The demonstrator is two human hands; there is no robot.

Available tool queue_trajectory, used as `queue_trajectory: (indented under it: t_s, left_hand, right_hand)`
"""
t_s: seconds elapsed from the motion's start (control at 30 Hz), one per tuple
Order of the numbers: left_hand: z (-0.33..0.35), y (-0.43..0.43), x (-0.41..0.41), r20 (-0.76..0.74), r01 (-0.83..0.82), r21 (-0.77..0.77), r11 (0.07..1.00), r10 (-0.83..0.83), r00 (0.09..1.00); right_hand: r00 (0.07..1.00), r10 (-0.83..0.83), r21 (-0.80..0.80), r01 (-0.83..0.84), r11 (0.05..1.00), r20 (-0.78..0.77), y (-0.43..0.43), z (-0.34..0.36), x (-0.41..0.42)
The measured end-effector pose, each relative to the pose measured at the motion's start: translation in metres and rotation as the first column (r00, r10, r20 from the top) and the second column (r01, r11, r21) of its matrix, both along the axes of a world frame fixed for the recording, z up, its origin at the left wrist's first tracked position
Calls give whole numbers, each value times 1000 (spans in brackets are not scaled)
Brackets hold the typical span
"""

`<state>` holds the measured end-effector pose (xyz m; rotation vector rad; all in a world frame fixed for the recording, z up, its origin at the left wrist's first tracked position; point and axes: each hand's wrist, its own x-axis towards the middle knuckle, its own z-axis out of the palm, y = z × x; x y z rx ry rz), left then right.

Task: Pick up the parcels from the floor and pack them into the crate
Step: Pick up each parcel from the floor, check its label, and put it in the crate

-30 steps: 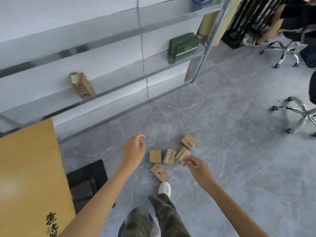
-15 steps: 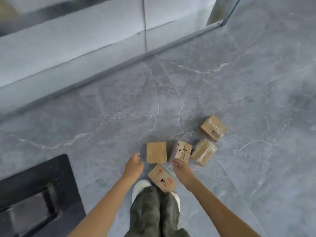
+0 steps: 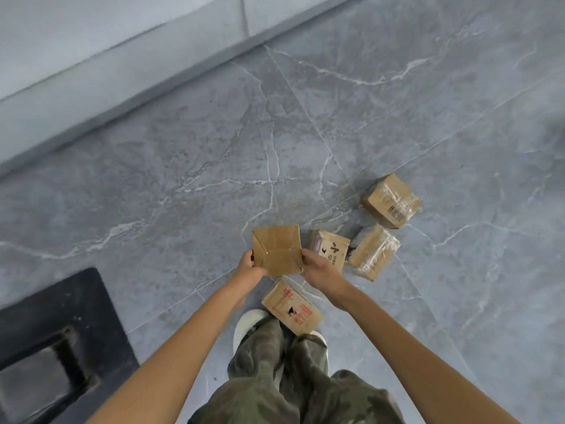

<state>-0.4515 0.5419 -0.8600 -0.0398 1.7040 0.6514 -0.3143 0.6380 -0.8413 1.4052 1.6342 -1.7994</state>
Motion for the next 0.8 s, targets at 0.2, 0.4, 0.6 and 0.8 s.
queue_trajectory:
  t_s: [0.2,0.4,0.6,0.8]
  left_hand:
    - [208,18,-28,-177,9,175,984,22,984]
    - [435,33,-58,-299,-27,419,908,166,940]
    - [636,41,-81,-325,-105,695,711,441,837]
    - [789,51,-83,-107,-223,818,530,521,847]
  right_hand:
    - [996,59,216,-42,975,-73,8,196,-5]
    - [949,-43,292,139,946,-312,25,431,-23]
    - [834,11,450,286,846,-552,44,622,-50]
    - [661,-31,388,479,787,-750,45,763,-64]
